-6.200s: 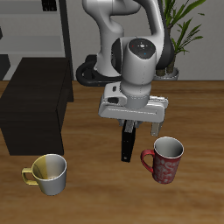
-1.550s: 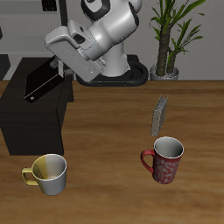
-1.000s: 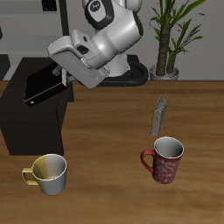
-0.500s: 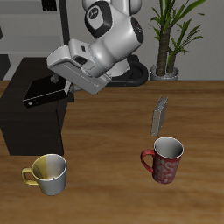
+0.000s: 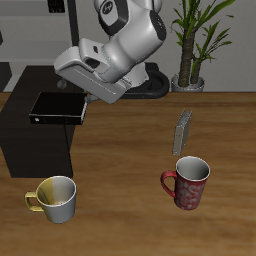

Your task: Place the black book flat on top of the shelf

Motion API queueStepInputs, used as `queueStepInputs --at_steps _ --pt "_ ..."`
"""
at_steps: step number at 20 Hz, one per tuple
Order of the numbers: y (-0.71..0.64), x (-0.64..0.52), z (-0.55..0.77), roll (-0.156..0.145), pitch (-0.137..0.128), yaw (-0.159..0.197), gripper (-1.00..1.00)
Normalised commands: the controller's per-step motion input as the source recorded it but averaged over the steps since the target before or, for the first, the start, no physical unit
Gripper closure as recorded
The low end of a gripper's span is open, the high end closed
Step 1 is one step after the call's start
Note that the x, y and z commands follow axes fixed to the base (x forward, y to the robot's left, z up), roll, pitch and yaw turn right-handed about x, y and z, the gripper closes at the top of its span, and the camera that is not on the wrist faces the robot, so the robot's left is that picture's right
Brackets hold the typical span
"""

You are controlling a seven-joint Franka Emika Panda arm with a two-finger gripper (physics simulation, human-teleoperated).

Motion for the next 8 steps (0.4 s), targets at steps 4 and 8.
queueStepInputs --at_steps 4,8 --pt "0.14 -0.13 0.12 0.066 -0.018 -0.039 -1.00" --pt "0.16 -0.07 0.07 0.048 -0.034 -0.007 -1.00"
